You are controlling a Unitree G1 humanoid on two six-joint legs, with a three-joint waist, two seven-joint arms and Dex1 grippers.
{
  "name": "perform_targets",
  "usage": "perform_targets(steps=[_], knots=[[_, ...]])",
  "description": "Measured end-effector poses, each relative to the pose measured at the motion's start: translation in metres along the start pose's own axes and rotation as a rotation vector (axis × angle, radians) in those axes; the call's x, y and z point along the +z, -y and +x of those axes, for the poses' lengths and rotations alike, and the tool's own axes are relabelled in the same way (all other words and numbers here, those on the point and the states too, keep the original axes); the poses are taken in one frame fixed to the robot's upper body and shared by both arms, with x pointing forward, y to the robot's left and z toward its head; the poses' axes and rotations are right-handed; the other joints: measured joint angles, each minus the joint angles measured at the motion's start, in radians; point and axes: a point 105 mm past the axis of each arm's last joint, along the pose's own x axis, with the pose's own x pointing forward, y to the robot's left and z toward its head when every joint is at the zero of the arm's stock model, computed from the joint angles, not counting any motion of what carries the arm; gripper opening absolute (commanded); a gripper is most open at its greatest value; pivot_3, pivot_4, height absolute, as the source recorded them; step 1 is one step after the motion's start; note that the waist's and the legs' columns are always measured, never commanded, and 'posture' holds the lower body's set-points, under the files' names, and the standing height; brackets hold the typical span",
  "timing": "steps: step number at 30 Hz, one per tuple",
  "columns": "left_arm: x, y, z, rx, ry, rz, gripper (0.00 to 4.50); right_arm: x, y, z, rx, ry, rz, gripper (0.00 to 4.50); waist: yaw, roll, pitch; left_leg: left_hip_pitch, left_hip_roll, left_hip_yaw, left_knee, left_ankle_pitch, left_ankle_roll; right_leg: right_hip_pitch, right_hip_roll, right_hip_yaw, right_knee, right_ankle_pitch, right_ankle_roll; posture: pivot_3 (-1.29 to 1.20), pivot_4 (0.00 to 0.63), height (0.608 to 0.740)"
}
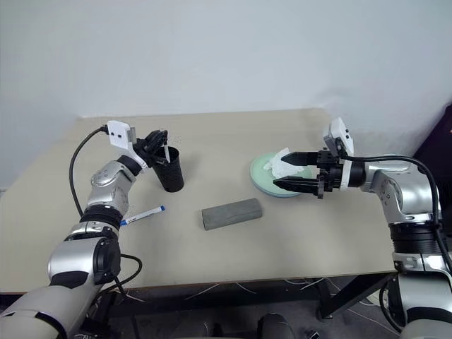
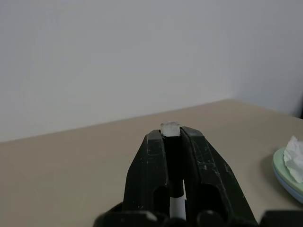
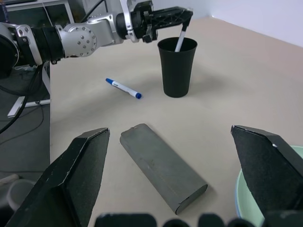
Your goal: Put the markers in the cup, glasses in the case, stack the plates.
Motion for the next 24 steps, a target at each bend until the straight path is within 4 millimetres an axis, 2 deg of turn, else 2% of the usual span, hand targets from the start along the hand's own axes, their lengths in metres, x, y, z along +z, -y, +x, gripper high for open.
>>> perform_targets(steps=[6,11,18,19,22,24], knots=[[-0.0020,0.0030,0.0007,-0.011,-0.002,-0.006,0.01,0.0002,0.0009,-0.0005,-0.007,0.003,0.001,4.47,0.000,0.000,0.000,0.000,0.000,0.000,0.000,0.000,0.000,0.000,0.000,0.000,0.000,0.000,0.000,0.00,0.000,0.732],[-0.0037,0.0047,0.0007,-0.019,-0.006,-0.010,1.67,0.0002,0.0013,-0.0006,-0.010,0.003,0.001,4.47,0.000,0.000,0.000,0.000,0.000,0.000,0.000,0.000,0.000,0.000,0.000,0.000,0.000,0.000,0.000,0.00,0.000,0.732],[-0.0058,0.0056,0.0003,-0.028,-0.017,-0.017,4.24,0.0001,0.0016,-0.0008,-0.012,0.004,0.001,4.47,0.000,0.000,0.000,0.000,0.000,0.000,0.000,0.000,0.000,0.000,0.000,0.000,0.000,0.000,0.000,0.00,0.000,0.732],[-0.0061,0.0055,0.0002,-0.029,-0.019,-0.019,4.46,0.0000,0.0016,-0.0008,-0.012,0.004,0.001,4.47,0.000,0.000,0.000,0.000,0.000,0.000,0.000,0.000,0.000,0.000,0.000,0.000,0.000,0.000,0.000,0.00,0.000,0.732],[-0.0043,0.0055,-0.0010,-0.053,-0.024,-0.033,4.46,0.0001,0.0017,-0.0008,-0.012,0.004,0.001,4.47,0.000,0.000,0.000,0.000,0.000,0.000,0.000,0.000,0.000,0.000,0.000,0.000,0.000,0.000,0.000,0.00,0.000,0.732],[0.0035,0.0068,-0.0026,-0.109,-0.022,-0.067,4.46,0.0002,0.0020,-0.0009,-0.012,0.004,0.001,4.47,0.000,0.000,0.000,-0.001,0.000,0.000,0.000,0.000,0.000,-0.001,0.000,0.000,0.000,0.000,0.000,0.00,0.000,0.732]])
